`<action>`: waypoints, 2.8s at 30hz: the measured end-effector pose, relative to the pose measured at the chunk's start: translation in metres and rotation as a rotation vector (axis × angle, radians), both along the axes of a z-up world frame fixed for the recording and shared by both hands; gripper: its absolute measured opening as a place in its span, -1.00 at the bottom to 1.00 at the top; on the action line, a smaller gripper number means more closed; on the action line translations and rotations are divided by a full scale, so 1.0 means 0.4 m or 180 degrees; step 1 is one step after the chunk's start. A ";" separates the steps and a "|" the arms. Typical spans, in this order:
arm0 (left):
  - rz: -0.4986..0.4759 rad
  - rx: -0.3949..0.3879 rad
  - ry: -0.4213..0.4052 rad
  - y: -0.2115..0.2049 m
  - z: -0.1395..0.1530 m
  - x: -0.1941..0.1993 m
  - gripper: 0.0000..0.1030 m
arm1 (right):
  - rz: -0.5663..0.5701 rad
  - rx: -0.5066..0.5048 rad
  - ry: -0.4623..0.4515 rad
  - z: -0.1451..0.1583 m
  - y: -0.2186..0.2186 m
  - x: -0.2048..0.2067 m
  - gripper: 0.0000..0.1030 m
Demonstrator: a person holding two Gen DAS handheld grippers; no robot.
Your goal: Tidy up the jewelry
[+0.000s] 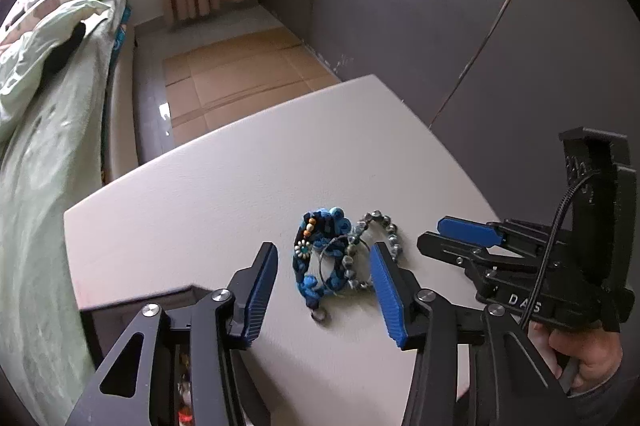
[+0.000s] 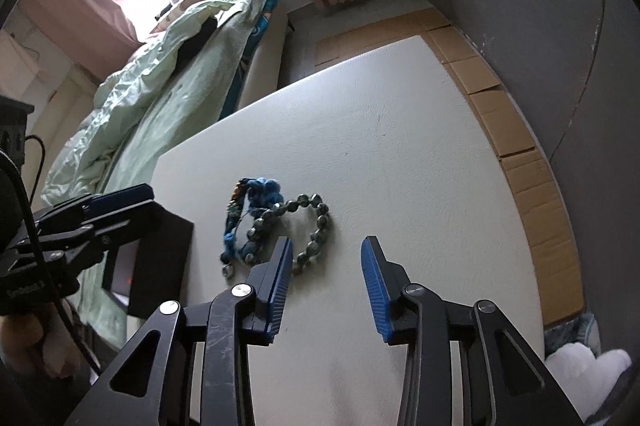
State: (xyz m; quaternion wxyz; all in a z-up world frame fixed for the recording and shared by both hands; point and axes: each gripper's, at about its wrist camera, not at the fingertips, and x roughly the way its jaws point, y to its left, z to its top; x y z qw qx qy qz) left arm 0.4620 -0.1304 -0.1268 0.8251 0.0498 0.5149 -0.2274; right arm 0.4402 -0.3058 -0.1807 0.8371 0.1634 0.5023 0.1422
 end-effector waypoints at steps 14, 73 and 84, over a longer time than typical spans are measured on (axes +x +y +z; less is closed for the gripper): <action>0.0033 0.0105 0.0225 -0.009 -0.073 0.076 -0.29 | 0.0170 -0.0254 0.0039 -0.041 0.053 0.080 -0.27; 0.0064 0.0298 0.0143 0.039 -0.016 0.076 0.06 | 0.0066 -0.0907 -0.0156 0.012 -0.029 -0.052 -0.79; -0.0049 0.0672 0.0527 0.026 -0.106 0.169 0.00 | 0.0058 -0.0660 -0.0293 0.029 -0.029 -0.065 -0.79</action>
